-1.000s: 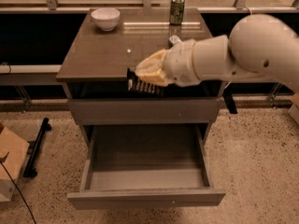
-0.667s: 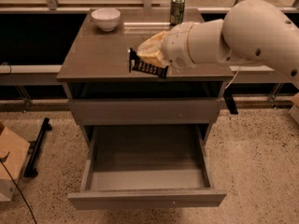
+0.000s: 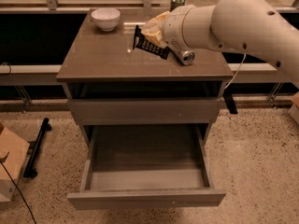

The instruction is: Pick rxbar chocolate from middle drawer and place on counter

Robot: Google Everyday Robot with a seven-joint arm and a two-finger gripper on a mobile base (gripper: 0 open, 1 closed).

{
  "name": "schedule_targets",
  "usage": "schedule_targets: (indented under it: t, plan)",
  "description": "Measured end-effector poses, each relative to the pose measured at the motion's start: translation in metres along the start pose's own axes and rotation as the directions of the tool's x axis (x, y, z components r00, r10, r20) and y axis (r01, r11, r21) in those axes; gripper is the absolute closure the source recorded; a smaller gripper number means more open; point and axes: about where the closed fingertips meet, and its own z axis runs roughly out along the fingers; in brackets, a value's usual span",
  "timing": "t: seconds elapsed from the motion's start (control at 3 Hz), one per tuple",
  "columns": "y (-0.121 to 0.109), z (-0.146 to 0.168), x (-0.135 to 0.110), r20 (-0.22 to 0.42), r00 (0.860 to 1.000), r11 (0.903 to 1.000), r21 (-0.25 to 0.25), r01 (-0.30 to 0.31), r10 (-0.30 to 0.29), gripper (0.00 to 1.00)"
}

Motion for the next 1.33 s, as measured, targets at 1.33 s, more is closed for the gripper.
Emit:
schedule_targets:
  t: [1.33]
  plan:
    - [-0.019,0.073,0.045,-0.007,0.993,0.9917,0.051,-0.118,0.119,1.00]
